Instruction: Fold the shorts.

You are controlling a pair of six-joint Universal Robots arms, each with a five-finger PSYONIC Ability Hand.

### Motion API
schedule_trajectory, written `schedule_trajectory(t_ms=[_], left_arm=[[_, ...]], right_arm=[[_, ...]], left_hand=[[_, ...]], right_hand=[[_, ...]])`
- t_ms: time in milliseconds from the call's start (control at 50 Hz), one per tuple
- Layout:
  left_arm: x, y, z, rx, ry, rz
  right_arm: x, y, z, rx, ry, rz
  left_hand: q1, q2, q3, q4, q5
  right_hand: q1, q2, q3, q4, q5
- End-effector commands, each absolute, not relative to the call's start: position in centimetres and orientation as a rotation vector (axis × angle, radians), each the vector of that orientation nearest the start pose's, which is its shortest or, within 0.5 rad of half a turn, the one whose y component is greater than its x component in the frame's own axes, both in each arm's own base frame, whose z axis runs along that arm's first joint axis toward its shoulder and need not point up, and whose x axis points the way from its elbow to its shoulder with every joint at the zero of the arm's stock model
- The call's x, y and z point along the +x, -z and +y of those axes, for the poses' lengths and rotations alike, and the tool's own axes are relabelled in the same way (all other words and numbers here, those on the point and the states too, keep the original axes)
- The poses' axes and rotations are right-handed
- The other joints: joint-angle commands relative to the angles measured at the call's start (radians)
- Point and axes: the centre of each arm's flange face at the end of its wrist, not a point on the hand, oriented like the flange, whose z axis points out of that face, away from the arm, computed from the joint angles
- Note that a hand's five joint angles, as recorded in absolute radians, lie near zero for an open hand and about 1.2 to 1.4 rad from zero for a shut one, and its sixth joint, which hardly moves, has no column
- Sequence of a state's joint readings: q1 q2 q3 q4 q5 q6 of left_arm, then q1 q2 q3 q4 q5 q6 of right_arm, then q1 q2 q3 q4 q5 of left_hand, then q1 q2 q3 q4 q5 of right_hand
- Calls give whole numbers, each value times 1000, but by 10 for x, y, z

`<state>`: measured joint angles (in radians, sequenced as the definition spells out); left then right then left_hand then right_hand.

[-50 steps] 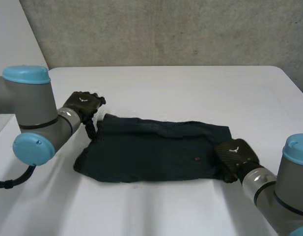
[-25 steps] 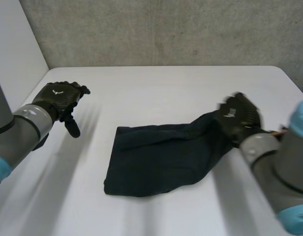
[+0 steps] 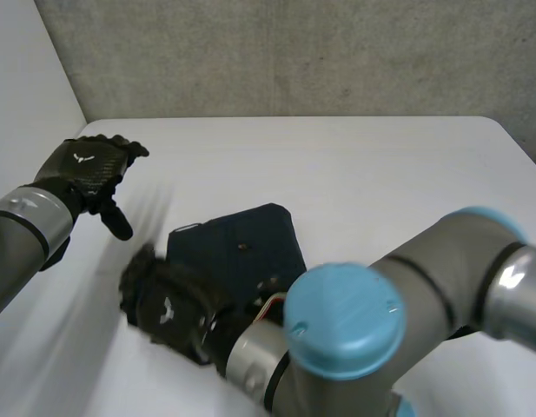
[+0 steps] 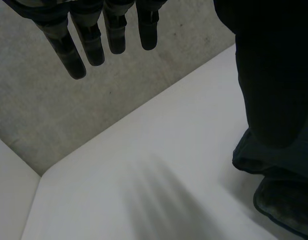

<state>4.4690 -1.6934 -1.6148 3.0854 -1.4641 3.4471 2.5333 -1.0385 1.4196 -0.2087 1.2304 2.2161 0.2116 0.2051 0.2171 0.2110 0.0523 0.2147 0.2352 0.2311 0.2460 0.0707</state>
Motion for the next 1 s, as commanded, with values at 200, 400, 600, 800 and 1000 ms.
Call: schedule_trajectory(t_ms=[200,400,600,800,1000], left_arm=[[-245,-237,-240,732,2006,2633],[-264,-152,-201,858,1587,2846],[-261,-138,-207,867,1502,2767],[-269,-251,-218,819,2043,2481],[-236,-361,-229,583,2315,2268]], right_arm=[[362,-216,-196,-969,1536,1858],[359,-160,-211,-1008,1329,2112],[351,-142,-224,-1115,1383,2197],[335,-247,-233,-967,1765,1998],[264,-349,-249,-484,2243,1990]], left_hand=[[-24,-18,-30,-24,-40],[-27,-21,-33,-27,-43],[-27,-21,-33,-27,-43],[-30,-24,-36,-30,-46],[-13,-6,-18,-12,-28]], right_hand=[[-40,-61,-57,-71,-71],[-40,-61,-57,-71,-71],[-40,-61,-57,-71,-71],[-40,-61,-57,-71,-71],[-40,-61,-57,-71,-71]])
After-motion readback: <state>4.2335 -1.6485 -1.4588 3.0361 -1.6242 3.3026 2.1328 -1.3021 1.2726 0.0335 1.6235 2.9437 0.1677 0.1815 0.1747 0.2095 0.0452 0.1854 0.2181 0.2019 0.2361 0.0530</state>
